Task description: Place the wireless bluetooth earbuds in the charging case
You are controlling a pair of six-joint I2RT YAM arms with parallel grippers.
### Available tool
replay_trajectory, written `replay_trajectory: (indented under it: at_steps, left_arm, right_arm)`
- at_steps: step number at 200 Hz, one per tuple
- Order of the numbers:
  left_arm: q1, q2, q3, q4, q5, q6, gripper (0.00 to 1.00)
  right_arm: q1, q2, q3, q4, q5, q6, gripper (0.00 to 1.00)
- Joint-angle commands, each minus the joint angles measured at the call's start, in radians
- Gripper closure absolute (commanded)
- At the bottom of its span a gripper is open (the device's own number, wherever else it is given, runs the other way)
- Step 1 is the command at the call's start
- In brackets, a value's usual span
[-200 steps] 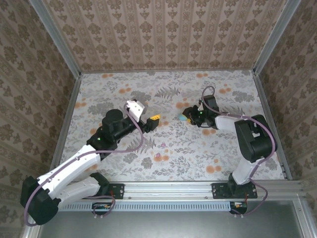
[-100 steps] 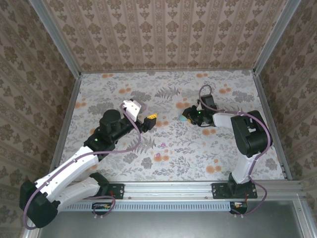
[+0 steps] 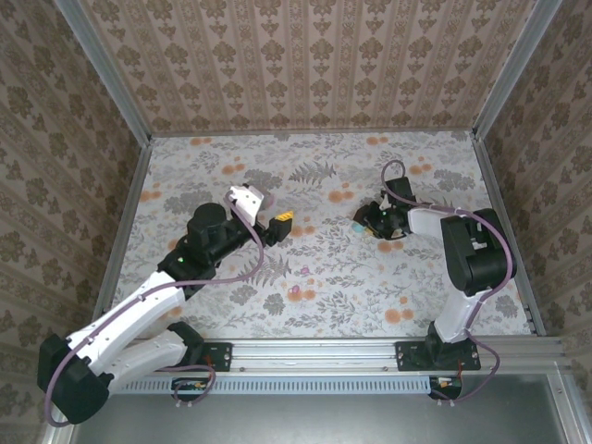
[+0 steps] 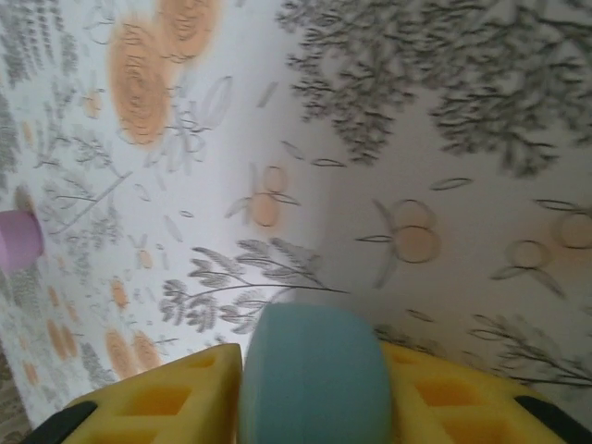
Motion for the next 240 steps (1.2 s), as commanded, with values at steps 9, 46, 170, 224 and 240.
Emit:
replay_trajectory:
  at_steps: [9,46,170,224,240]
  left_arm:
    - [0.008,0.012,0.034,-0.003,0.019,-0.024,0.2]
    - [0.009,0.019,0.038,-0.008,0.016,-0.031,0.2]
    - [0.03,0.063,0.057,-0.026,0.007,-0.07,0.2]
    - [0.036,0.043,0.053,-0.047,-0.001,-0.072,0.19]
    - [0.038,0.039,0.053,-0.051,-0.002,-0.074,0.19]
  right_arm:
    - [-0.007,-0.043,0.025,-0.13,0.043,-0.076,0.55]
    - [-0.008,-0.085,0.061,-0.213,0.086,-0.107,0.48]
    - [0.015,-0.132,0.02,-0.241,0.033,-0.064,0.44]
    - [0.052,-0.064,0.047,-0.217,0.005,-0.041,0.44]
    - [0.063,-0.055,0.062,-0.214,-0.001,-0.04,0.44]
